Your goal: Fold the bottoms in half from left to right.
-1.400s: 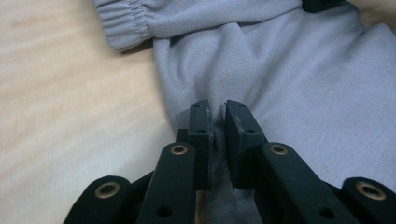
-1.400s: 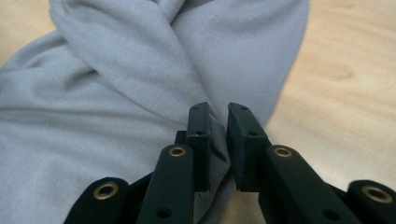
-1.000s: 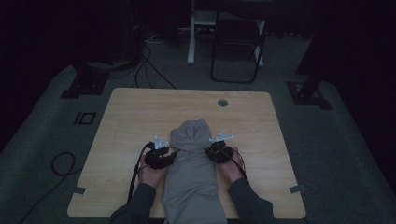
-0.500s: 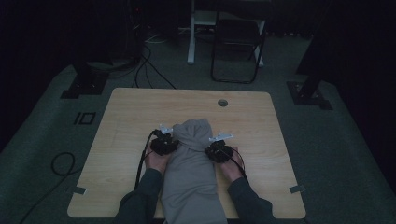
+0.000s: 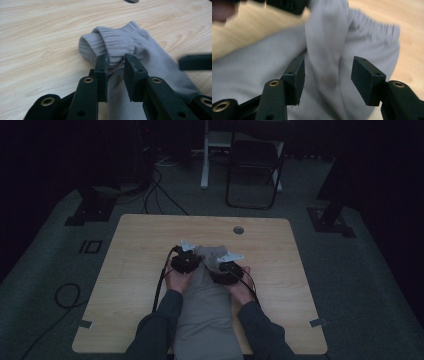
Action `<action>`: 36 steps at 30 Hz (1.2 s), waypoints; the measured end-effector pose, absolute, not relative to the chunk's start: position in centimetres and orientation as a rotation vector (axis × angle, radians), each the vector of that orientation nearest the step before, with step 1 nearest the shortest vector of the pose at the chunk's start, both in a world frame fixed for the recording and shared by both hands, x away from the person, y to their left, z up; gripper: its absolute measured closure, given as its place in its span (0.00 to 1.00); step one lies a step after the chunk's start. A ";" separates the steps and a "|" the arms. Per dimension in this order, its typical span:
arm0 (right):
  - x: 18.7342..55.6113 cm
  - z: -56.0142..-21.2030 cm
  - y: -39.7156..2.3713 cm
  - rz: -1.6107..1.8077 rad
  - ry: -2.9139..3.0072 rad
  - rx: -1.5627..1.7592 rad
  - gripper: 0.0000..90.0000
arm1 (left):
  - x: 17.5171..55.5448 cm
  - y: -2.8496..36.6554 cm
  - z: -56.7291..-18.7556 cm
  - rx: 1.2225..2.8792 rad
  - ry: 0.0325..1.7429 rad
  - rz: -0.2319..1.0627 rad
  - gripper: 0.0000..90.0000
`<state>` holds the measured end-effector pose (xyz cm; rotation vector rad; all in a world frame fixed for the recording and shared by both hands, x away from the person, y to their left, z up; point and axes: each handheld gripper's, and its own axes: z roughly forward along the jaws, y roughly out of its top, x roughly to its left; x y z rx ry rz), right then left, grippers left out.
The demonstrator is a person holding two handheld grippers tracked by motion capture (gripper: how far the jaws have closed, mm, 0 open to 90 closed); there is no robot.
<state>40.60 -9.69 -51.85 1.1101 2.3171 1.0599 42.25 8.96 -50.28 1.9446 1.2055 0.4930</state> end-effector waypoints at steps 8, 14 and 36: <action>43.0 -51.7 -9.4 0.999 2.258 1.194 0.96 | 40.5 9.5 -51.2 1.969 1.181 0.465 0.69; 44.1 -51.4 -11.6 1.068 2.169 1.341 0.99 | 40.1 9.7 -53.5 2.058 1.243 0.440 0.81; 45.3 -54.0 -13.8 0.949 2.147 1.511 0.63 | 42.5 8.6 -53.6 2.042 1.257 0.447 0.61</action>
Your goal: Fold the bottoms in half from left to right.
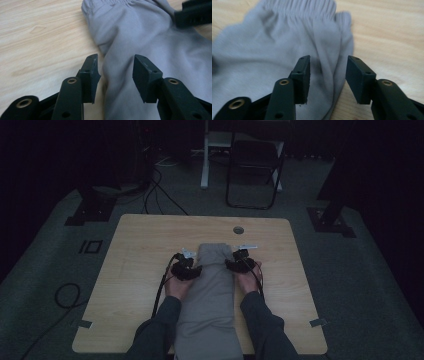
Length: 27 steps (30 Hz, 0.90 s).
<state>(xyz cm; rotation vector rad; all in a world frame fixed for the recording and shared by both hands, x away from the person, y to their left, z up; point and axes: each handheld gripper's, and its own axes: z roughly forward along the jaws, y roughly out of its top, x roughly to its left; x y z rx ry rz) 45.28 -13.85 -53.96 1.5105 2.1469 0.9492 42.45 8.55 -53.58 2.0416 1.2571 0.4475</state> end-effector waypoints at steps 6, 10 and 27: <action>44.7 -54.6 -13.4 0.898 2.160 1.452 0.64 | 42.4 8.5 -54.5 2.079 1.257 0.425 0.77; 43.8 -54.7 -13.2 0.898 2.168 1.421 0.64 | 41.5 9.0 -54.6 2.078 1.239 0.417 0.88; 38.8 -55.0 -13.2 0.963 2.235 1.309 0.65 | 35.8 10.8 -54.8 2.079 1.191 0.362 0.87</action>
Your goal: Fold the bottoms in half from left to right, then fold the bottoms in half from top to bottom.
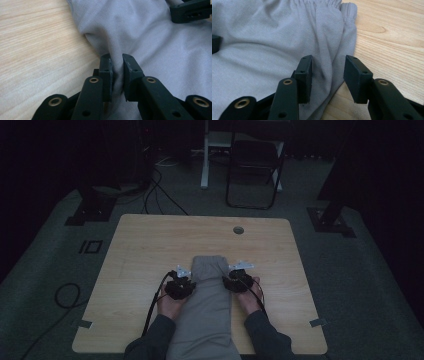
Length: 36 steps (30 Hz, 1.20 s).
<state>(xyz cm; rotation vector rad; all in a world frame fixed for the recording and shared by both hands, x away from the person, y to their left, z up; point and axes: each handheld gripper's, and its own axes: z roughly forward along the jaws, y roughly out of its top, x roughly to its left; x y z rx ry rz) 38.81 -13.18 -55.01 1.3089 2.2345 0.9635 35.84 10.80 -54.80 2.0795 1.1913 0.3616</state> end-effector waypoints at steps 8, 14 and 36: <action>39.2 -54.8 -13.7 1.014 2.251 1.360 0.60 | 36.3 11.4 -54.3 2.038 1.202 0.336 0.66; 40.5 -53.8 -14.5 1.071 2.163 1.444 0.54 | 38.5 11.5 -52.6 1.976 1.239 0.334 0.54; 41.7 -54.5 -11.1 0.867 2.189 1.438 0.62 | 40.7 9.2 -54.4 2.086 1.283 0.394 0.55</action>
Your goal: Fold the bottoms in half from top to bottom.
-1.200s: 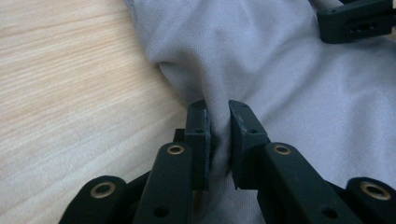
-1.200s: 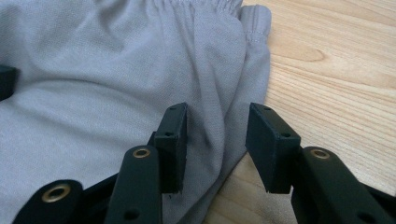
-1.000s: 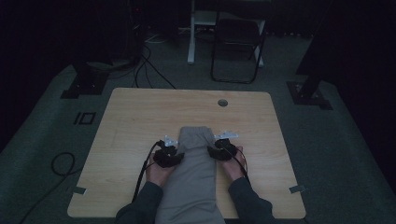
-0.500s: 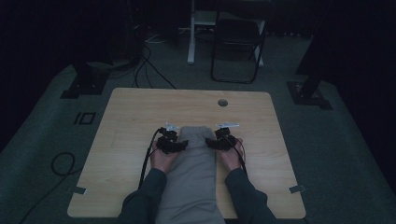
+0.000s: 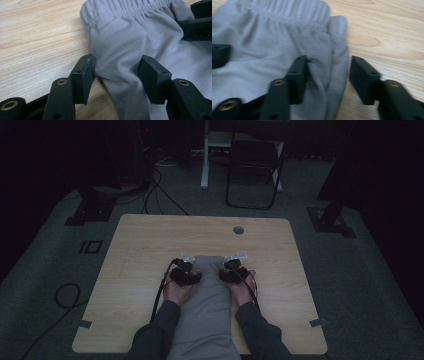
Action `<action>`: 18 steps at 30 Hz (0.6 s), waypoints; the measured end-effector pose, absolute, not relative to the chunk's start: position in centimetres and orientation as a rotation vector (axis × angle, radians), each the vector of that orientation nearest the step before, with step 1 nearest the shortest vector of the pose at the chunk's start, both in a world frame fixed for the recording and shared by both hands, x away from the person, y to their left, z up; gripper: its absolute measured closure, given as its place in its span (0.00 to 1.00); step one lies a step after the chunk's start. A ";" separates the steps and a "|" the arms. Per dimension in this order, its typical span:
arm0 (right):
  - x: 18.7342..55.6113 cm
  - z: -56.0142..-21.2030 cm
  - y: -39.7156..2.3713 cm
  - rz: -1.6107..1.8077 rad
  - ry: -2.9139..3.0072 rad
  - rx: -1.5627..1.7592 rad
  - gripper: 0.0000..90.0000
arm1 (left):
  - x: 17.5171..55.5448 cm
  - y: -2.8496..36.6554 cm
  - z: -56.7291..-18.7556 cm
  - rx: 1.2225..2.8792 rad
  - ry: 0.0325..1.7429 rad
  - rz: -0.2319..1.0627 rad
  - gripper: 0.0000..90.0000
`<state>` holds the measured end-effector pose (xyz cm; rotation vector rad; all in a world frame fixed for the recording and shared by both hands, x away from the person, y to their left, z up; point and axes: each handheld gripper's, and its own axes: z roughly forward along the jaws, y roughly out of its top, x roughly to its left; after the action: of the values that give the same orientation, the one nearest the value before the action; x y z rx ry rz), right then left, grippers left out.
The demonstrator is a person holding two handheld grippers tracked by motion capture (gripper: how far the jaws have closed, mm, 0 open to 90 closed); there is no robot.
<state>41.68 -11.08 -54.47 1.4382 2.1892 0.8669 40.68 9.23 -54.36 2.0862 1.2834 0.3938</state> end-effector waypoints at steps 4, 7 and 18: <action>42.4 -54.2 -11.0 0.903 2.255 1.442 0.95 | 41.4 8.6 -54.0 2.113 1.307 0.383 0.84; 43.2 -54.2 -11.4 0.947 2.270 1.488 0.97 | 42.1 8.8 -54.0 2.095 1.318 0.343 0.93; 46.0 -49.7 -12.5 1.078 2.172 1.453 0.98 | 44.6 10.1 -47.4 1.956 1.246 0.388 0.94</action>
<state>45.95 -12.53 -49.66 1.4530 2.1716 1.0776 44.64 10.11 -47.45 1.9561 1.2457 0.3877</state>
